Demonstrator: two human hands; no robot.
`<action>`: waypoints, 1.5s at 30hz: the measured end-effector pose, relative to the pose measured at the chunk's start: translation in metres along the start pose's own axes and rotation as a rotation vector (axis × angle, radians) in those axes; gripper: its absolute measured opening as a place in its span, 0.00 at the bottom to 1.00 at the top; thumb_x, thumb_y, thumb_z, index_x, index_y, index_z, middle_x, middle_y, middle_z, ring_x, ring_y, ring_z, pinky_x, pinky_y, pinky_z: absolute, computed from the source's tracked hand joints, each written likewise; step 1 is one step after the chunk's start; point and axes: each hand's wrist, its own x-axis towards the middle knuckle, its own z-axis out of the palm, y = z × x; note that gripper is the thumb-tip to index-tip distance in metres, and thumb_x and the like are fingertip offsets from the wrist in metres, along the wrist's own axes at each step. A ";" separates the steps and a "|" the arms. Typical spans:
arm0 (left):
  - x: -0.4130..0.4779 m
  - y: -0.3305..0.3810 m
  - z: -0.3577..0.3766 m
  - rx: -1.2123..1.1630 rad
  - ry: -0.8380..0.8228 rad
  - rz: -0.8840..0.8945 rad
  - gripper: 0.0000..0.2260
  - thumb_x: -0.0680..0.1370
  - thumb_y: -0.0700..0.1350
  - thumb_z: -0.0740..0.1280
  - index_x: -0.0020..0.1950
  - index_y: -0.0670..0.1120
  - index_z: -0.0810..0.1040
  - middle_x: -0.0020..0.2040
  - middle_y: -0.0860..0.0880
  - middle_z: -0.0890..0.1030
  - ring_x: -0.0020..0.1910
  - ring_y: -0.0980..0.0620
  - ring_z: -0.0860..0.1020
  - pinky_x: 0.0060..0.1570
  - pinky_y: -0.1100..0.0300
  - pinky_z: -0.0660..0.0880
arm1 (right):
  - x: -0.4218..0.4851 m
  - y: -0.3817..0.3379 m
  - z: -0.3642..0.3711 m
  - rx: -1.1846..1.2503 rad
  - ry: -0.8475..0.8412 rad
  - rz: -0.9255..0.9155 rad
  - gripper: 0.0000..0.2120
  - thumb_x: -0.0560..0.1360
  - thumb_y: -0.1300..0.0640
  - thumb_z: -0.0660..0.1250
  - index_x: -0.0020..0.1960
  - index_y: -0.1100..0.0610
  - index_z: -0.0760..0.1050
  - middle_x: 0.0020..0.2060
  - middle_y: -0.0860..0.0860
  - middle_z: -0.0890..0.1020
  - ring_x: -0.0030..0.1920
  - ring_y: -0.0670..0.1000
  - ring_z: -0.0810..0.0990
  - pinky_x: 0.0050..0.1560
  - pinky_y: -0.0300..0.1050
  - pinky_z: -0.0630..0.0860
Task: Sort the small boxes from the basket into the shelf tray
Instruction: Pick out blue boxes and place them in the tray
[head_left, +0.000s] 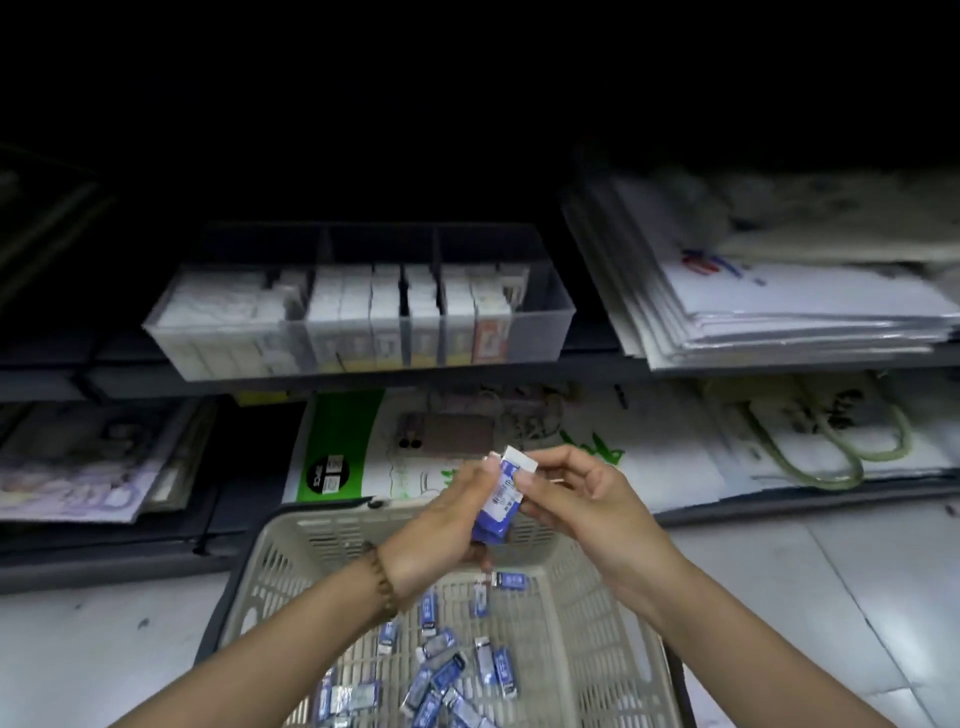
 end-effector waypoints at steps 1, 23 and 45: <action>-0.002 0.009 0.002 0.000 0.004 0.029 0.21 0.69 0.64 0.56 0.55 0.55 0.74 0.43 0.50 0.77 0.38 0.56 0.75 0.33 0.64 0.74 | -0.003 -0.008 0.000 0.001 -0.005 -0.018 0.07 0.70 0.63 0.71 0.48 0.59 0.80 0.42 0.53 0.84 0.41 0.46 0.83 0.41 0.34 0.78; 0.011 0.121 0.014 0.090 0.385 0.687 0.10 0.70 0.48 0.70 0.49 0.47 0.80 0.47 0.51 0.82 0.42 0.56 0.82 0.34 0.63 0.79 | 0.016 -0.153 -0.001 -0.349 -0.208 -0.225 0.13 0.74 0.60 0.69 0.59 0.56 0.77 0.53 0.53 0.84 0.54 0.49 0.82 0.57 0.40 0.77; 0.029 0.089 -0.072 1.145 0.551 0.648 0.25 0.77 0.61 0.48 0.66 0.54 0.72 0.65 0.56 0.73 0.67 0.56 0.66 0.66 0.61 0.57 | 0.108 -0.154 0.009 -1.267 -0.129 -0.348 0.23 0.74 0.60 0.70 0.68 0.59 0.71 0.61 0.55 0.76 0.50 0.48 0.75 0.49 0.36 0.69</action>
